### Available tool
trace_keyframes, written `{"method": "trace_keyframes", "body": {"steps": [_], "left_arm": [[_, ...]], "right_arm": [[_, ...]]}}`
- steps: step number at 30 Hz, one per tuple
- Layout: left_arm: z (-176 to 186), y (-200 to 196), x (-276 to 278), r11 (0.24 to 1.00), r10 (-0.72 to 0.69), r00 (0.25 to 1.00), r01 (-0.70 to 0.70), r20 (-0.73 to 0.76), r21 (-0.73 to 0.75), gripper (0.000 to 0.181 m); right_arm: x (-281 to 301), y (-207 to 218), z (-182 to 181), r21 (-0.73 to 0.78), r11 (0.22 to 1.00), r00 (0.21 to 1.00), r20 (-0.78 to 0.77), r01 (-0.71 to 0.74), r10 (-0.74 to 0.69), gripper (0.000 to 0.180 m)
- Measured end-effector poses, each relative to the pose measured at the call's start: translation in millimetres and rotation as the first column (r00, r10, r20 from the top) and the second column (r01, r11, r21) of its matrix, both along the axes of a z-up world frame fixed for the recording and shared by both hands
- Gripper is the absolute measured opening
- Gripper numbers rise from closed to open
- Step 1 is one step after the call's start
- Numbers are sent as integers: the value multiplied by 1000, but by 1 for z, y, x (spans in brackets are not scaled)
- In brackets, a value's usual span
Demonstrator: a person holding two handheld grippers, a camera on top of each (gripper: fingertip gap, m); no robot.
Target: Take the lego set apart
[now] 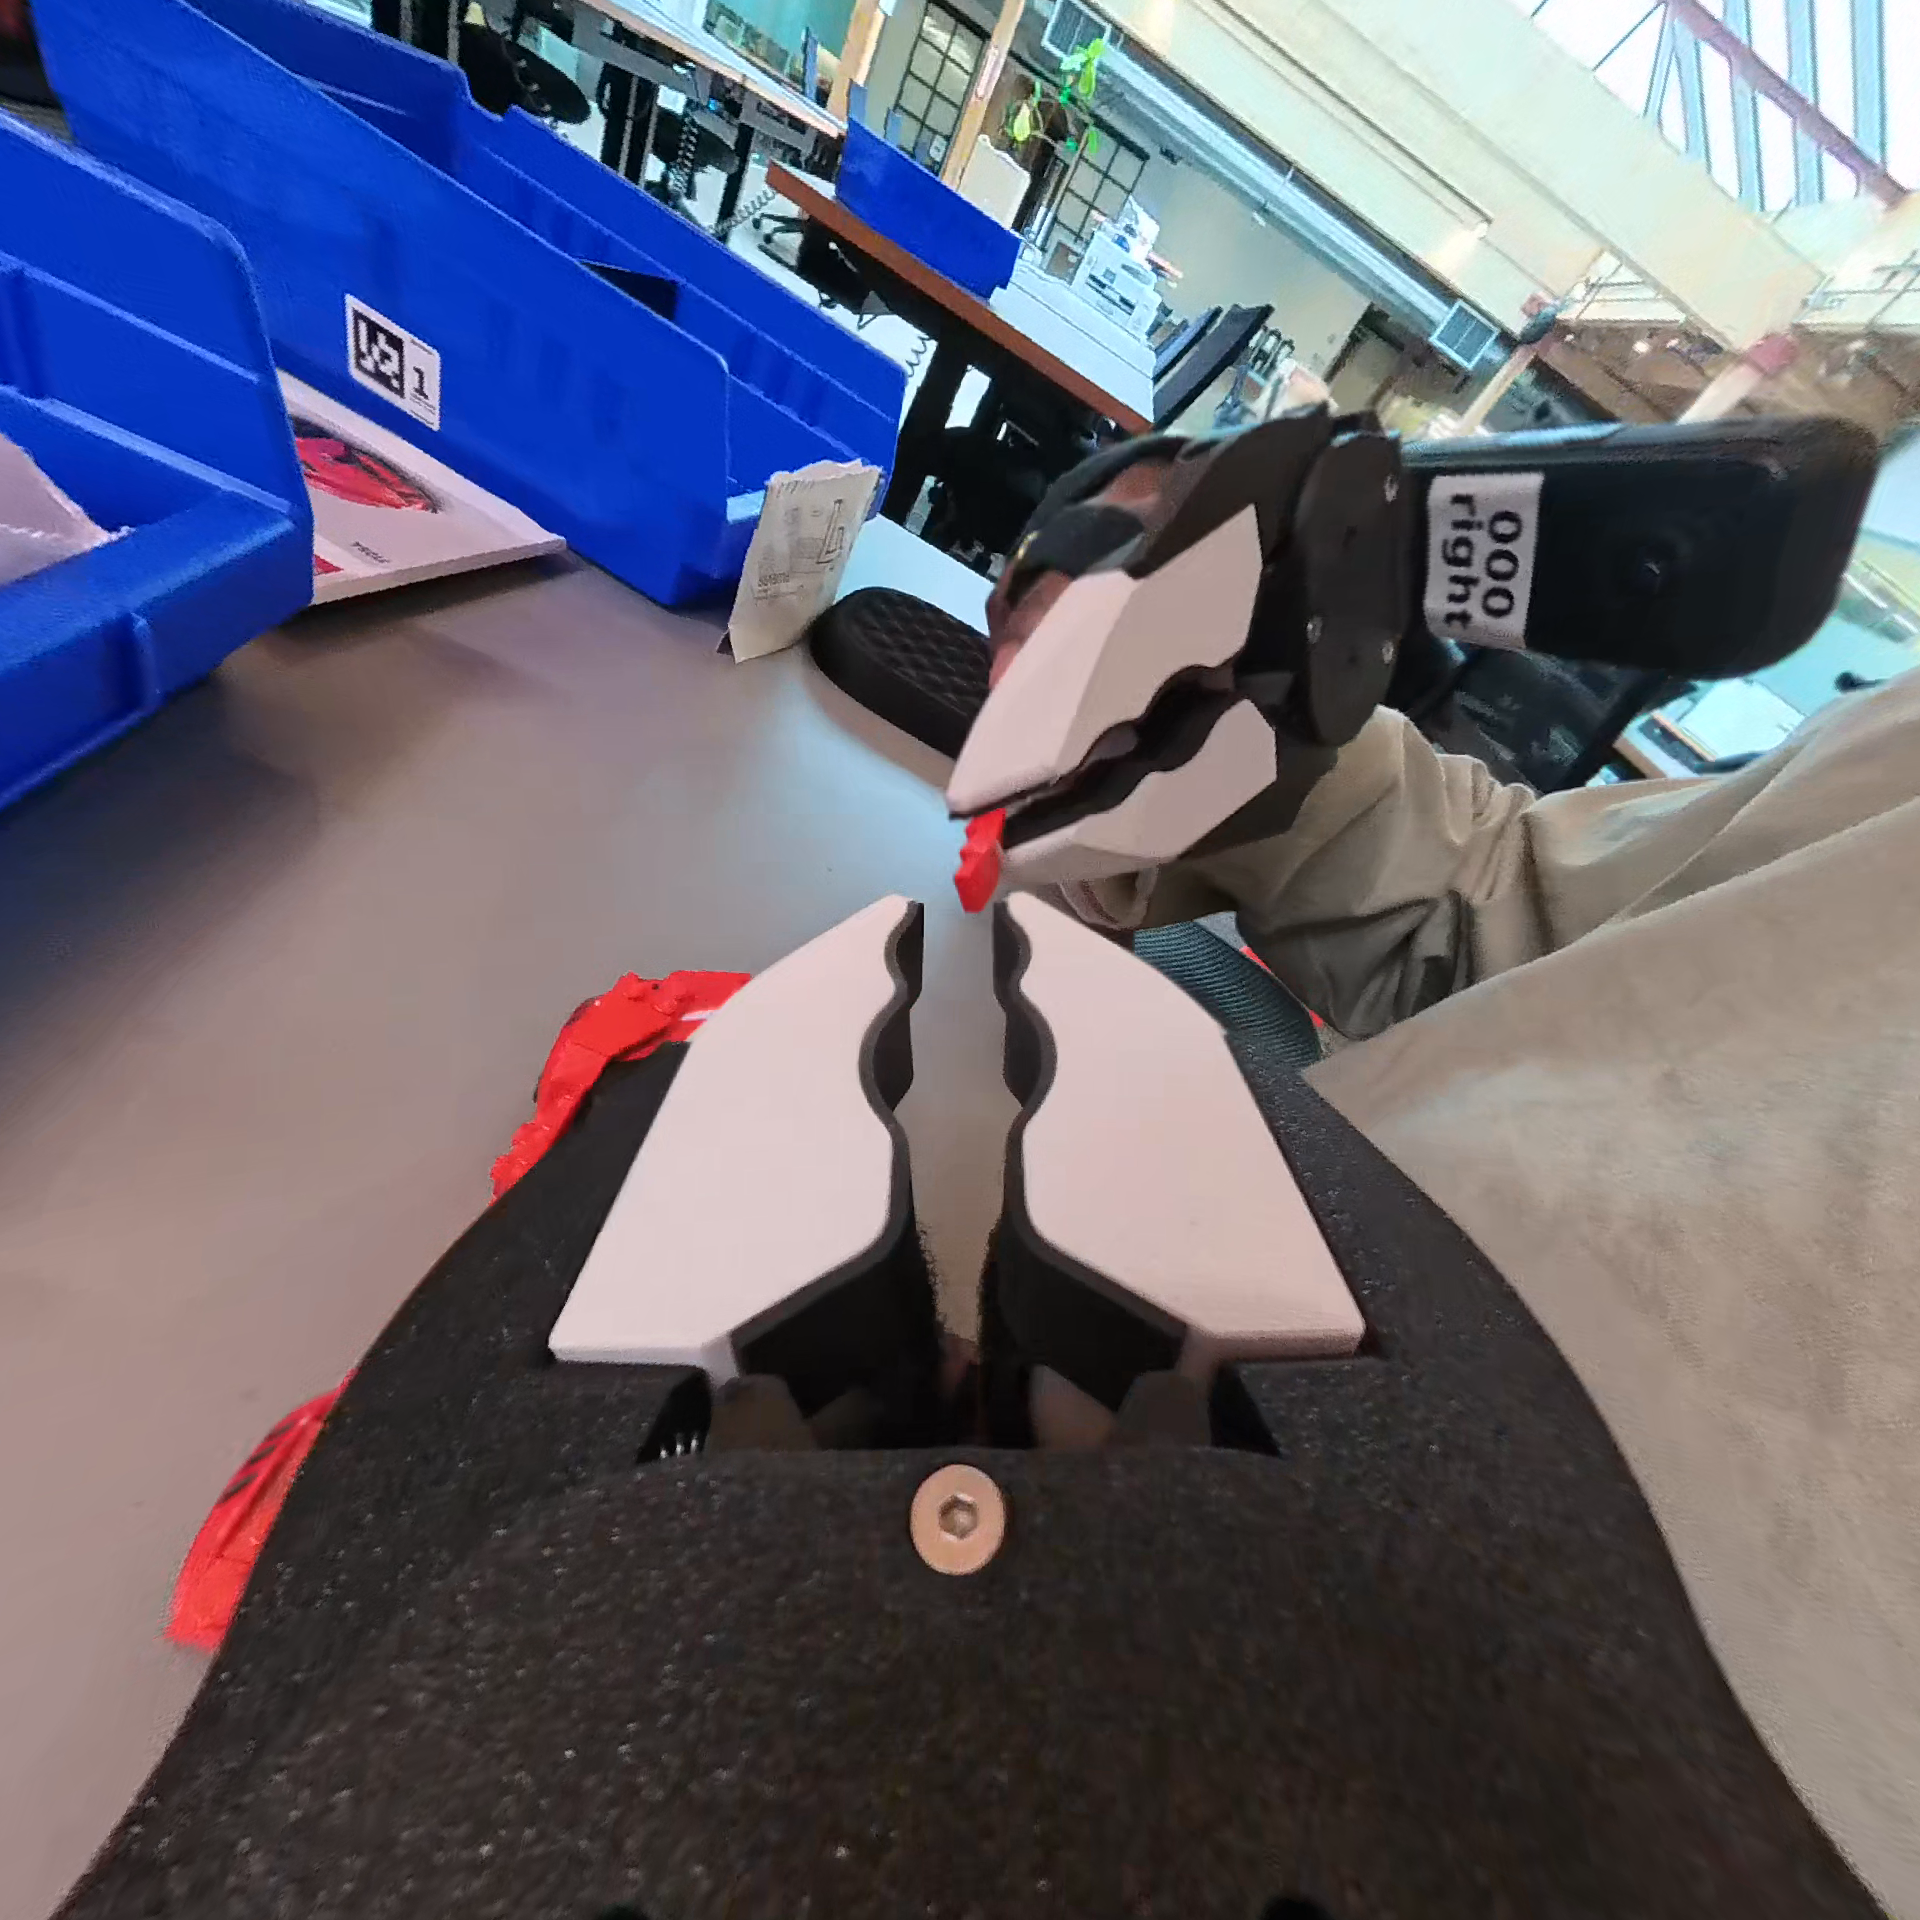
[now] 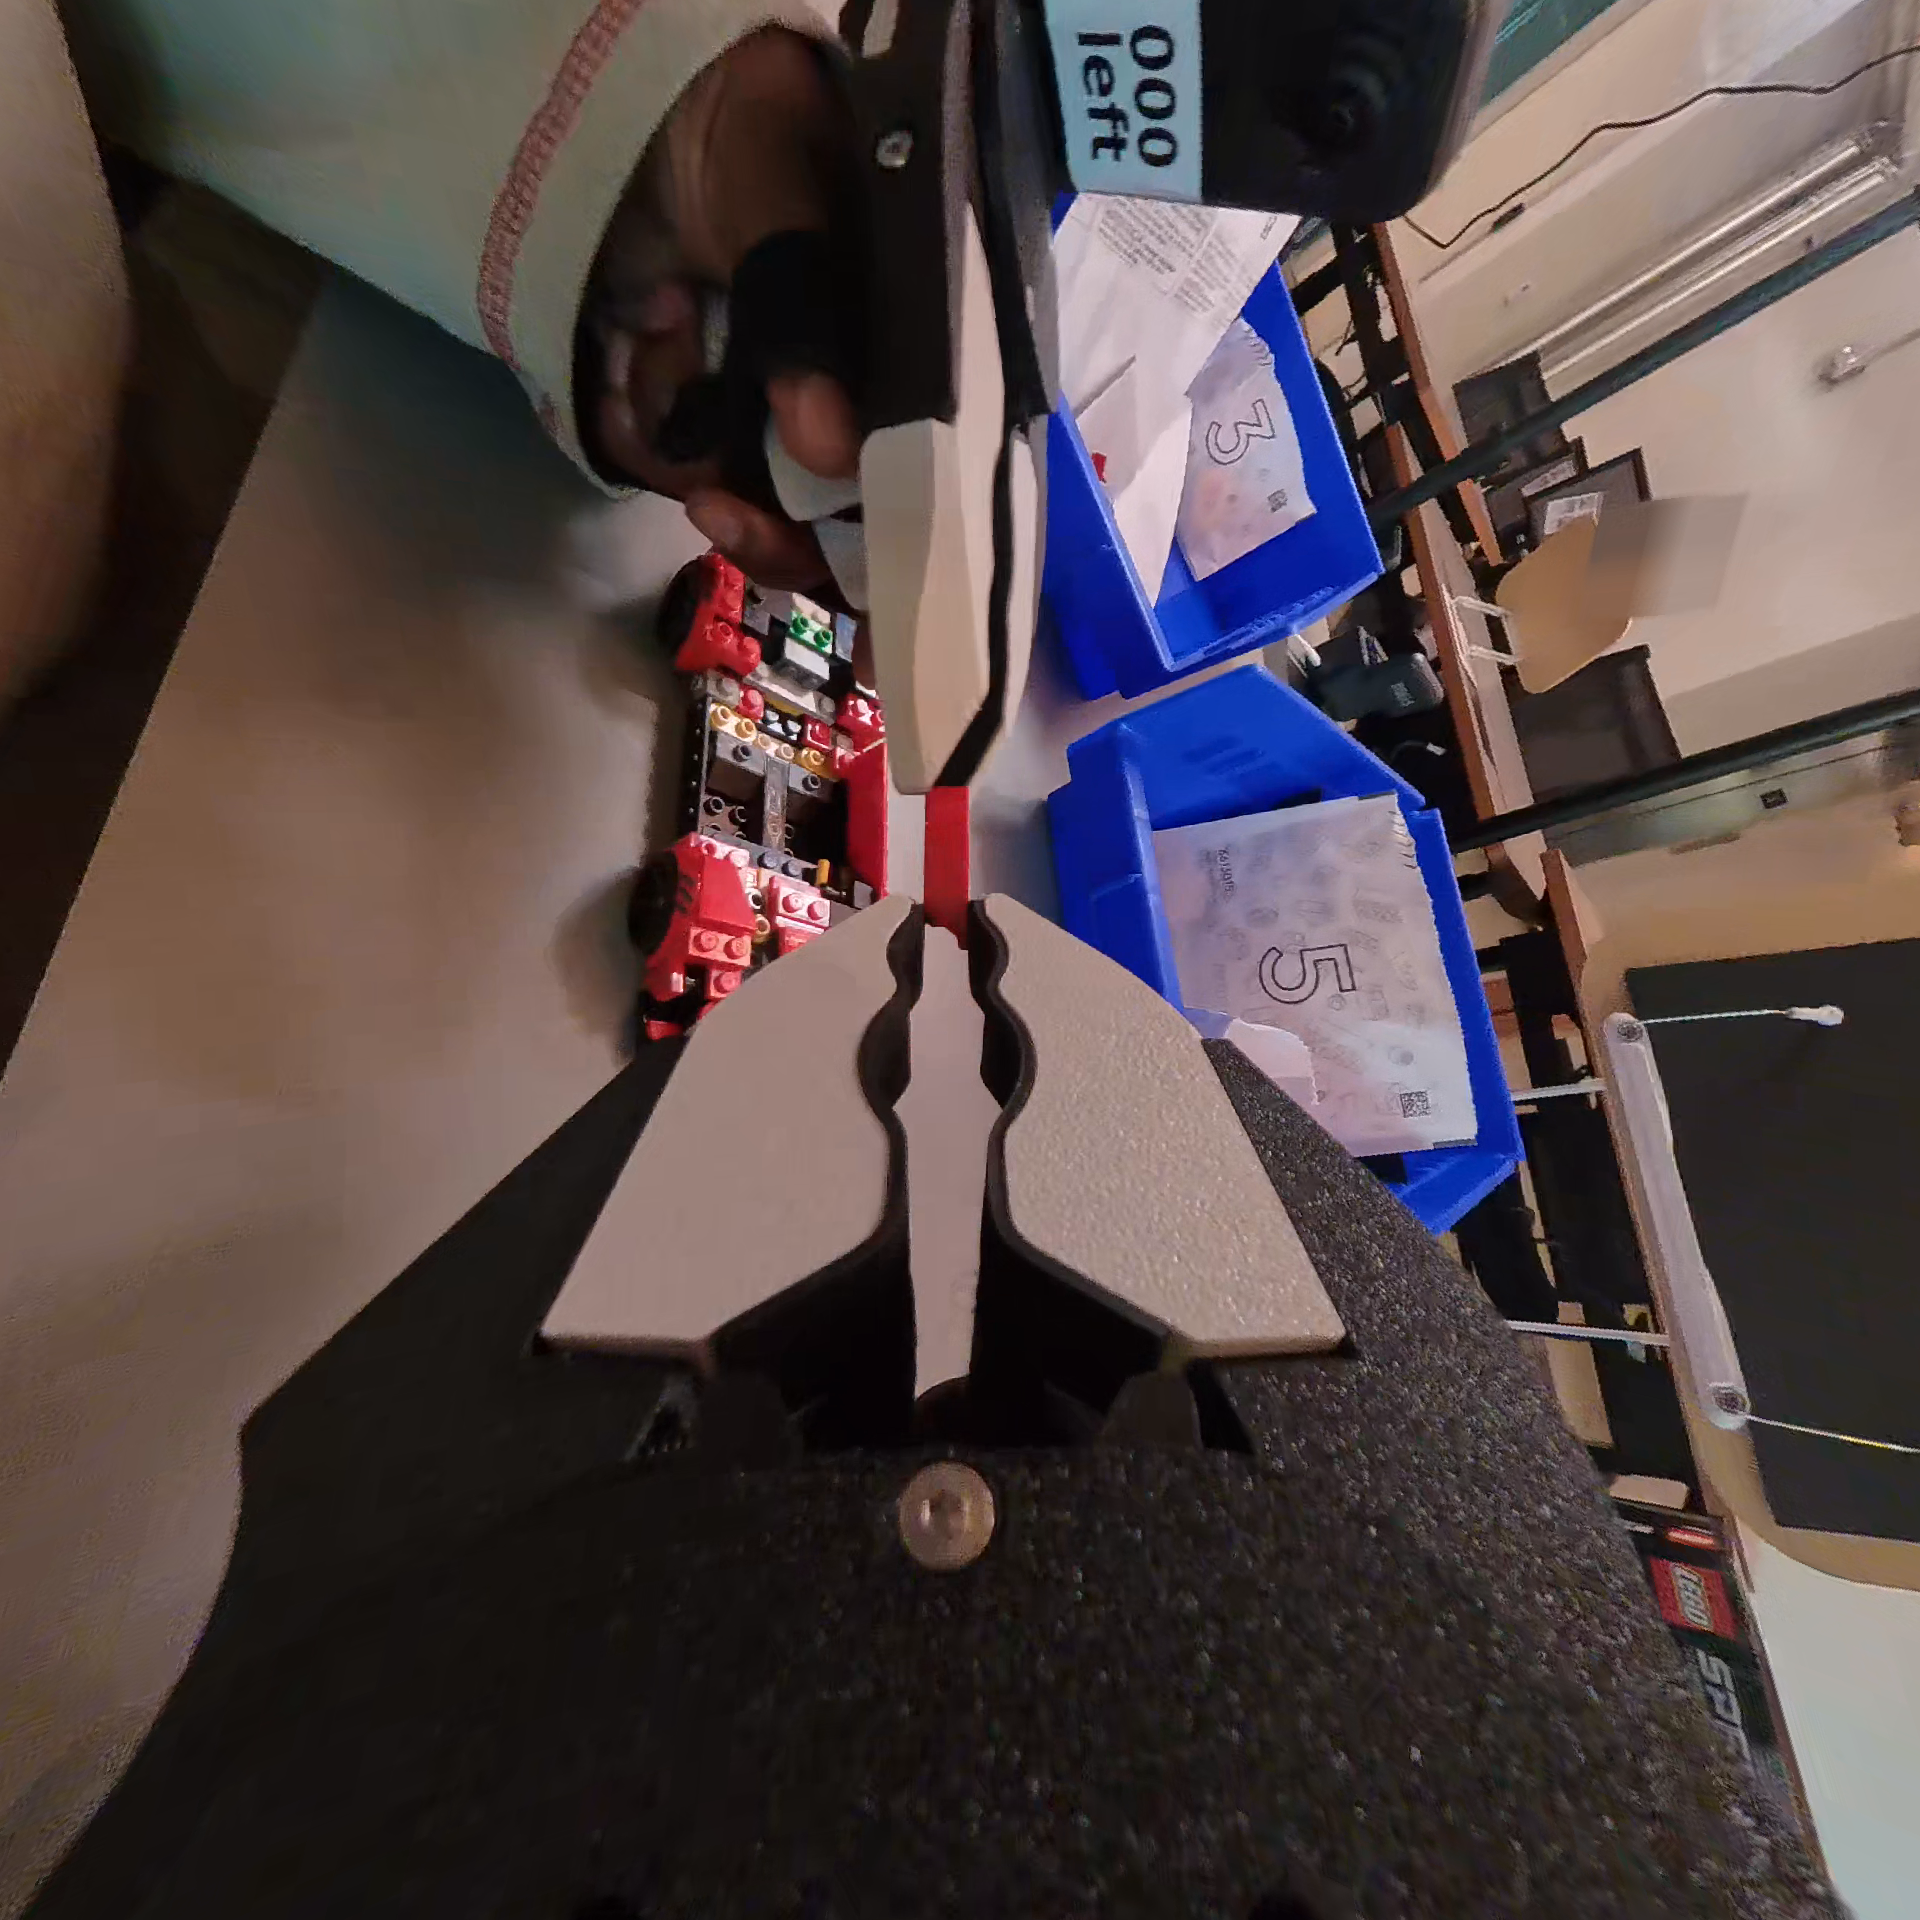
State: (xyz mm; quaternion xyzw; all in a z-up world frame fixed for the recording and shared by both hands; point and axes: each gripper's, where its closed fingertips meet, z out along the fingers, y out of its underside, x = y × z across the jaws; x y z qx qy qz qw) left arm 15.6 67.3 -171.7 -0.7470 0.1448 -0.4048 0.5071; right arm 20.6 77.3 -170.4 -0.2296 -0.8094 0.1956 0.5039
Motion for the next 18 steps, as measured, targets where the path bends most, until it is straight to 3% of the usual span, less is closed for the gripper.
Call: {"method": "trace_keyframes", "body": {"steps": [6, 11, 14, 18], "left_arm": [[-1, 2, 6, 1000, -28, 999, 28, -16, 1, 6], [-4, 0, 13, 996, -86, 996, 85, -14, -28, 14], [-1, 1, 16, 996, -89, 995, 90, -43, 18, 4], [11, -2, 5, 995, -48, 994, 56, -100, 81, 4]], "right_arm": [[2, 0, -2, 21, 1000, 1000, -23, 3, -3, 8], [5, -3, -2, 0, 1000, 999, -50, -17, 17, 8], [4, 0, -1, -1, 1000, 998, -61, -1, 1, 8], [3, 3, 7, -113, 993, 992, -124, 20, -34, 16]]}}
